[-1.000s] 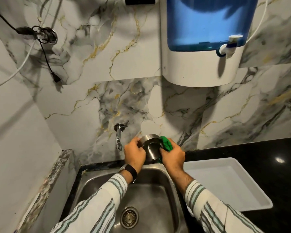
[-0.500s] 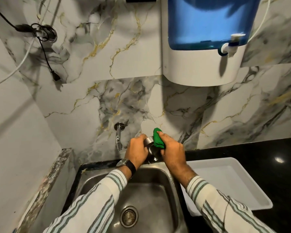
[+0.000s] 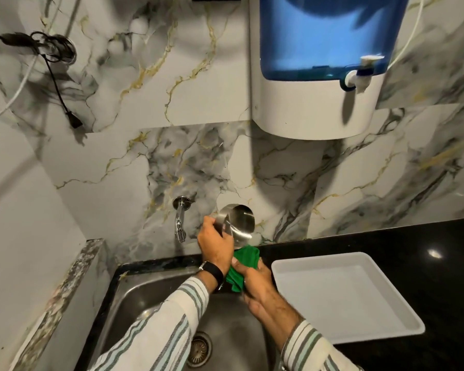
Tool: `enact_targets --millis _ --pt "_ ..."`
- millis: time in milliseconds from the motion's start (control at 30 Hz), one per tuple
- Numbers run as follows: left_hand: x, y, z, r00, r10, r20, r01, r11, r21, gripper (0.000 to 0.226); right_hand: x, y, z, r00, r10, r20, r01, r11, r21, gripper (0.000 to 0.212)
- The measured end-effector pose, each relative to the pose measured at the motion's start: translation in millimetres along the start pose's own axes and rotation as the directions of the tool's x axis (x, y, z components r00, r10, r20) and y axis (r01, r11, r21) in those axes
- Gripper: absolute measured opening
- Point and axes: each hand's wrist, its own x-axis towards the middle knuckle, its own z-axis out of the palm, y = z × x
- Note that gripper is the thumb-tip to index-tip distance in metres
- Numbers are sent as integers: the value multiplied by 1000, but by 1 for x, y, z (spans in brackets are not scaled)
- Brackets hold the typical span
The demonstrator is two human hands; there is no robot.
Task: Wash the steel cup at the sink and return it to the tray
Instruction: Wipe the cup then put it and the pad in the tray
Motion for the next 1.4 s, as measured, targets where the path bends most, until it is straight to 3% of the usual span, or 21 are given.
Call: enact_targets --millis 133,267,400,567,733,867,967,1067,1133,1200,1233,1267,1333,1400 --pt "17 -20 -2 979 -201 -32 200 980 -17 6 14 -11 -38 964 241 113 -244 970 9 37" --pt "26 -40 -1 943 -330 49 331 944 3 18 28 -35 -111 956 284 78 -293 947 133 43" --pt "21 -54 9 915 -383 123 387 922 -6 9 32 -67 -198 920 381 -93 -390 916 -98 46" --pt "8 -71 37 881 -428 201 429 902 45 37 39 -114 -277 907 349 -234 -406 872 -273 47" --pt "-8 -82 69 819 -495 289 480 868 127 23 55 -146 -321 921 312 -232 -365 898 -245 47" --pt "-21 -89 98 770 -520 369 509 850 134 32 78 -151 -351 910 317 -266 -362 921 -144 51" --pt "-31 -93 119 737 -546 400 528 833 164 26 94 -146 -368 883 330 -333 -421 872 -252 46" --pt "-43 -95 137 694 -585 420 577 801 161 23 107 -144 -381 870 255 -422 -467 702 -538 38" --pt "-52 -96 150 670 -598 440 606 783 143 31 113 -148 -384 865 176 -471 -489 507 -709 39" --pt "-62 -94 163 649 -613 450 633 764 128 32 115 -152 -385 880 60 -471 -475 115 -872 52" --pt "-66 -93 169 642 -621 451 644 755 123 30 113 -153 -387 900 14 -436 -433 -99 -896 62" --pt "-70 -92 174 634 -626 453 650 749 125 26 112 -153 -388 921 -22 -389 -382 -251 -890 69" --pt "-79 -90 183 617 -635 465 657 741 141 16 111 -151 -393 940 -87 -329 -337 -363 -869 70" --pt "-87 -89 189 603 -636 482 666 734 135 18 112 -153 -389 944 -172 -280 -327 -401 -856 60"
